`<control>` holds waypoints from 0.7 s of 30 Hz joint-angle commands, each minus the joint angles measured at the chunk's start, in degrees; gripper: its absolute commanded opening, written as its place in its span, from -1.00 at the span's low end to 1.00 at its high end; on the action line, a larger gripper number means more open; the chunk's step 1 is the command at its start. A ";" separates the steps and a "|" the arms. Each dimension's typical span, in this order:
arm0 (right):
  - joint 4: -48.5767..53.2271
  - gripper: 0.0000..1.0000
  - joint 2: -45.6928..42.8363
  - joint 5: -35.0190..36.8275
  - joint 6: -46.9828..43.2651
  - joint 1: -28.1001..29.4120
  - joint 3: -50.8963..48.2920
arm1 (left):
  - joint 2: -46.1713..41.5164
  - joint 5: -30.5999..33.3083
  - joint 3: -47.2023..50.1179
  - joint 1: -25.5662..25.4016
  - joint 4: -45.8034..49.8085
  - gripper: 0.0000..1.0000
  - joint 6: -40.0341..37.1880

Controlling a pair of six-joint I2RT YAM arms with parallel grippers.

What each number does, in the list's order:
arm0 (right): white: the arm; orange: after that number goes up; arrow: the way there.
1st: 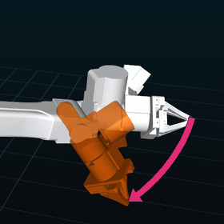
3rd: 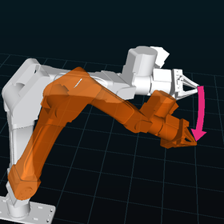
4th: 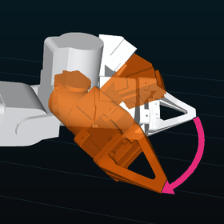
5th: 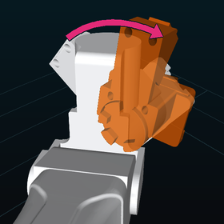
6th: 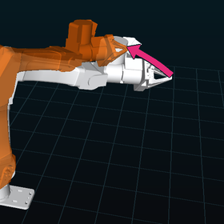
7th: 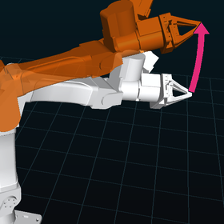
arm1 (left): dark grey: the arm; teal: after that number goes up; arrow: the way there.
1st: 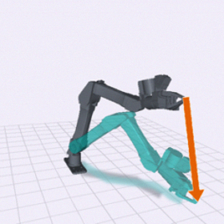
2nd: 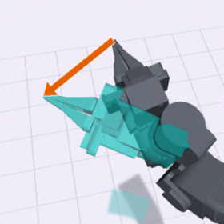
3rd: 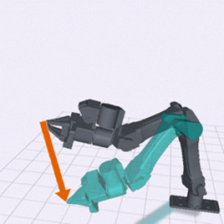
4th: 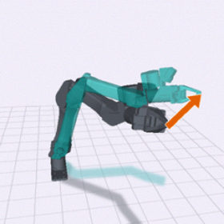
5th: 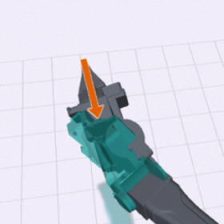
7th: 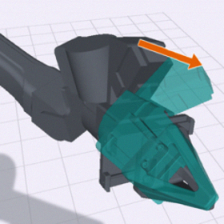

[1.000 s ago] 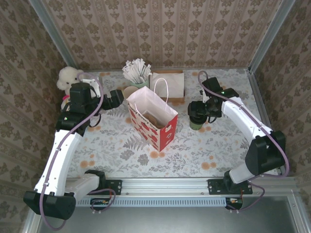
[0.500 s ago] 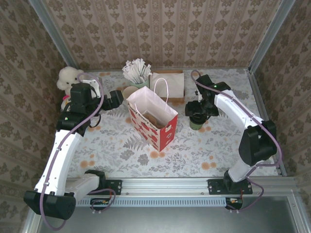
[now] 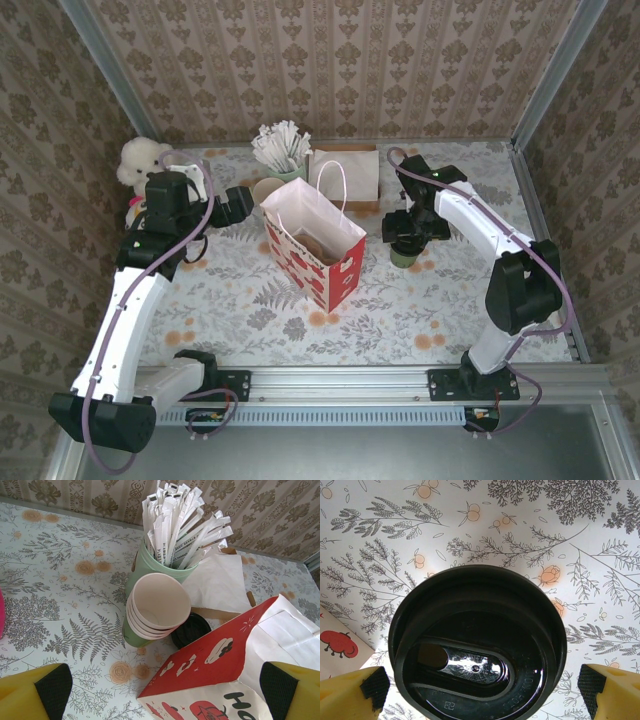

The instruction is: Pack the takeout coffee

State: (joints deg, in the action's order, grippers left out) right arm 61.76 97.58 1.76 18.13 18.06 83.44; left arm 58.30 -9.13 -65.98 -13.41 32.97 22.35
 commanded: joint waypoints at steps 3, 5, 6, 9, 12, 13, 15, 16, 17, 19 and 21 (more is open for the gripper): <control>0.97 1.00 1.03 0.09 -0.12 0.40 0.89 | -0.78 0.69 0.42 0.39 0.43 1.00 0.40; 0.89 1.00 1.46 0.85 -0.14 0.41 0.84 | -0.82 0.69 0.47 0.40 0.56 1.00 0.32; 0.99 1.00 1.61 1.03 -0.15 0.52 0.90 | -0.82 0.56 0.43 0.38 0.60 1.00 0.26; 0.69 1.00 1.83 0.97 -0.28 0.51 0.85 | -0.82 0.69 0.57 0.34 0.77 1.00 0.29; 0.31 1.00 1.87 0.44 -0.21 0.44 0.65 | -0.82 0.68 0.68 0.40 0.69 1.00 0.41; 0.16 1.00 1.91 0.22 -0.28 0.48 0.59 | -0.73 0.69 0.77 0.40 0.69 1.00 0.43; 0.03 1.00 2.02 -0.09 -0.22 0.44 0.51 | -0.67 0.69 0.80 0.39 0.70 1.00 0.42; 0.02 1.00 2.12 -0.10 -0.24 0.42 0.38 | -0.65 0.60 0.78 0.40 0.69 1.00 0.41; -0.05 1.00 2.25 -0.04 -0.25 0.49 0.29 | -0.65 0.58 0.76 0.40 0.69 1.00 0.39; -0.23 1.00 2.28 -0.24 -0.14 0.43 0.08 | -0.65 0.44 0.74 0.40 0.64 1.00 0.40; -0.40 1.00 2.31 -0.56 -0.04 0.41 0.03 | -0.58 0.51 0.72 0.40 0.69 1.00 0.31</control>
State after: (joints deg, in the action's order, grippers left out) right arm 61.47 98.96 1.58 18.13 18.26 83.42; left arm 58.30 -9.10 -65.63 -13.41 33.41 22.35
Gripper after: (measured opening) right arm 0.999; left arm 0.997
